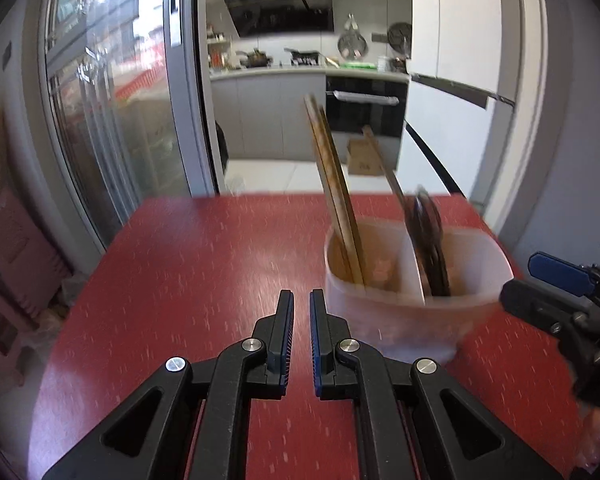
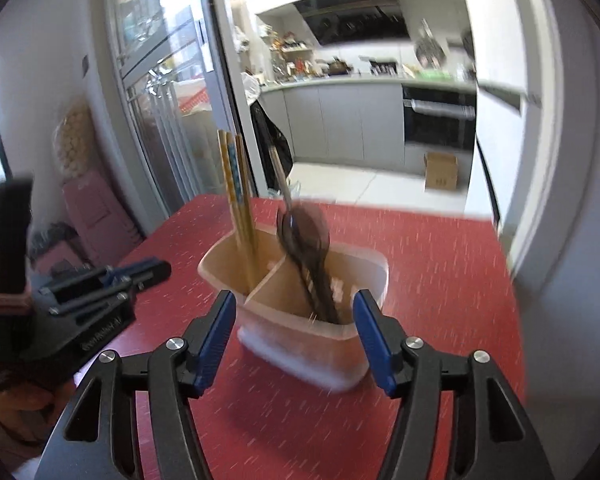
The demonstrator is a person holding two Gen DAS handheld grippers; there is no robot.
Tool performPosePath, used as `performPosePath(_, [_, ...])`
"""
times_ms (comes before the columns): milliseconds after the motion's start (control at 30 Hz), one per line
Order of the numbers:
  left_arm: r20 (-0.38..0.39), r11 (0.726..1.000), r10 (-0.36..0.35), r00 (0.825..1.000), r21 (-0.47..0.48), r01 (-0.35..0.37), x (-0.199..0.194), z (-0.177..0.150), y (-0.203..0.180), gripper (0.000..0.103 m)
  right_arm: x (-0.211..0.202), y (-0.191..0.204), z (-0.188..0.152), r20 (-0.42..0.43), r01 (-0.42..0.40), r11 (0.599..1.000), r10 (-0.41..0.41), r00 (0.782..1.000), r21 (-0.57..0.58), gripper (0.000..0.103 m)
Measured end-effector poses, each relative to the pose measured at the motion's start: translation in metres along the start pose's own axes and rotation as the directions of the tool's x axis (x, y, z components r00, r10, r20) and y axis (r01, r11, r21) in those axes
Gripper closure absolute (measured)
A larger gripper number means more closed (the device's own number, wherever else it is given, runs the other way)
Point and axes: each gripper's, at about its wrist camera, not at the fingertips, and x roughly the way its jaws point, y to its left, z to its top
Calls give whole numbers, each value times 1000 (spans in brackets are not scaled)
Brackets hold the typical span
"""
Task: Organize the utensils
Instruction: 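Withdraw both open tools back over the last two dark spoons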
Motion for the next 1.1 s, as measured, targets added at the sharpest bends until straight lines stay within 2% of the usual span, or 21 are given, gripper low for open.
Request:
performPosePath(300, [-127,1000,-6,992,-17,4,-20,-60,9,67,-22,-16,-63,-152,-8,967,48,987,255,32])
performPosePath(633, [-208,1000,-19,978,-13,16,-40,-117,13,67,-36,2,-120,-283,57,958,27,959,283,28])
performPosePath(867, [-253,994,-67,965,-104,41,-51,-154,35,66,-39,22,-153,-385,97,951,24,923,294,25])
performPosePath(933, [-253,991,-79,964,-122,49,-55,-162,41,14,-37,29,-160,-408,107,950,23,913,293,23])
performPosePath(967, [-256,991,-72,964,-126,41,-57,-167,43,0,-36,32,-164,-419,110,950,23,908,291,23])
performPosePath(1100, [-260,994,-59,964,-105,32,-61,-180,48,0,-30,47,-177,-460,135,954,2,888,266,22])
